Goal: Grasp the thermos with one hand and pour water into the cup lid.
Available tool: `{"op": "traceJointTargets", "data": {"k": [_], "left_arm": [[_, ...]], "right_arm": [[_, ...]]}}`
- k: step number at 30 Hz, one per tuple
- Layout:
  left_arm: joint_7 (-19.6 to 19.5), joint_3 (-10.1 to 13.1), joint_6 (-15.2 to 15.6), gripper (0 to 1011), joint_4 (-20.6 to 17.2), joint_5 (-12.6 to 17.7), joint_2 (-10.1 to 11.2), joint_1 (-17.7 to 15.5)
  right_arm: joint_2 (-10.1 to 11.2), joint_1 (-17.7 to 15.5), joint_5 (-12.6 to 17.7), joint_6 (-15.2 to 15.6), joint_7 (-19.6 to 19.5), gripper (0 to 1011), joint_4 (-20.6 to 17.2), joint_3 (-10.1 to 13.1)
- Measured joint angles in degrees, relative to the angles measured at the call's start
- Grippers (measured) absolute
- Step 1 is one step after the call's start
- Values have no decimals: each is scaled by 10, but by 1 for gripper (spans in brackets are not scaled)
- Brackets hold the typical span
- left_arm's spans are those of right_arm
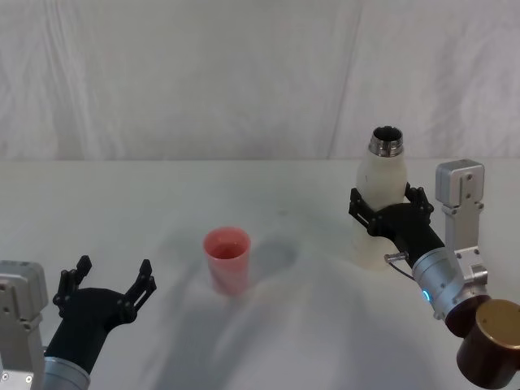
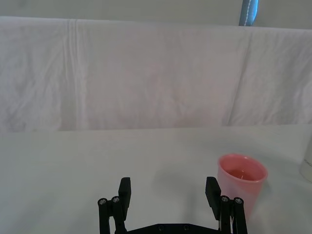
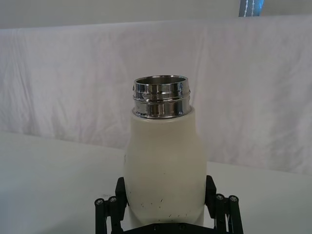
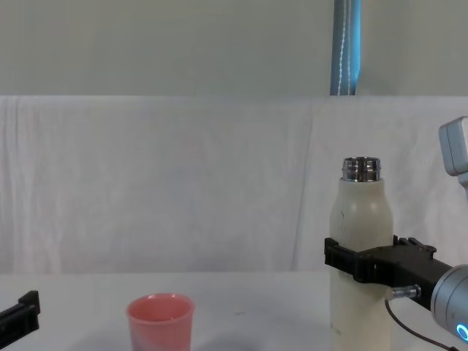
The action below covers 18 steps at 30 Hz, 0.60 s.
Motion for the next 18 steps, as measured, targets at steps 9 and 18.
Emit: {"op": "traceJointTargets", "data": {"k": [9, 18], "left_arm": [[0, 0, 0, 1001, 0, 0, 0, 0], [0, 0, 0, 1001, 0, 0, 0, 0]], "right_arm": [[0, 0, 0, 0, 0, 955, 0, 0], [5, 3, -3, 0, 5, 955, -2, -3]]}}
